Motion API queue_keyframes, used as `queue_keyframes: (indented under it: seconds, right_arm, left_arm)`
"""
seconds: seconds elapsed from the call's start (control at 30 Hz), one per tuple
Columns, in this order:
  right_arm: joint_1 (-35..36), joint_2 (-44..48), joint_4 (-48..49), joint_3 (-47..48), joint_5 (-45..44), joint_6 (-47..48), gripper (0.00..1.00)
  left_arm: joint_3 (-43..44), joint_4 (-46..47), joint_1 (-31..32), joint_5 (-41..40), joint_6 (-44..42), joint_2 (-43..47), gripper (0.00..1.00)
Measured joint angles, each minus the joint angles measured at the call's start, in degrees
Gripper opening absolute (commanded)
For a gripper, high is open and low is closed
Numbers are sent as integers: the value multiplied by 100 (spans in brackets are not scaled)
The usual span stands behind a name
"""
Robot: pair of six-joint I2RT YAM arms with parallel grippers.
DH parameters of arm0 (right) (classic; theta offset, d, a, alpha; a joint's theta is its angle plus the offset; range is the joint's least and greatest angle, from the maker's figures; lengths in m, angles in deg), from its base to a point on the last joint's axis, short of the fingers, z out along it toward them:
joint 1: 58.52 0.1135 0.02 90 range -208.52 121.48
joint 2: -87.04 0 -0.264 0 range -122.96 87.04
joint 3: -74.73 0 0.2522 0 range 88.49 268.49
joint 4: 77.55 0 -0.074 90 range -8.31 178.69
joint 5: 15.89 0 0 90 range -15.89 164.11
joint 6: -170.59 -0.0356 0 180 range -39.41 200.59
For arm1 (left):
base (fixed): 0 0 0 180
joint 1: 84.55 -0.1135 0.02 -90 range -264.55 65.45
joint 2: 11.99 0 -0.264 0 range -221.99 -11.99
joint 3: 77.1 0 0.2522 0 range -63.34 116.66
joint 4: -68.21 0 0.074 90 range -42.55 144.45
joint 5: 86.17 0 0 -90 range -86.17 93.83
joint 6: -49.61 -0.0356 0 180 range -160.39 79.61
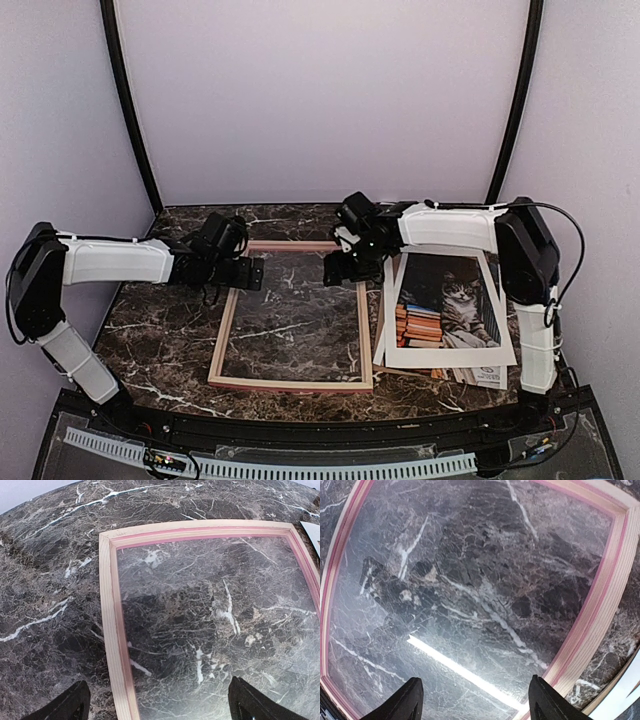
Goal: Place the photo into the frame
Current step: Place the glass panel at the frame body, then press the glass panel against the frame body.
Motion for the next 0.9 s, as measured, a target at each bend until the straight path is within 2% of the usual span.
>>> queue_keyframes:
  seconds: [0.5,0.9]
  right_arm:
    - [-258,-1207,-44,1541,-619,2,74]
    - [-319,-1456,-101,1672,-769,20,75]
  left_arm:
    - [-9,0,-127,57,-39,107,99]
    - [-9,2,-190,136,-57,105,99]
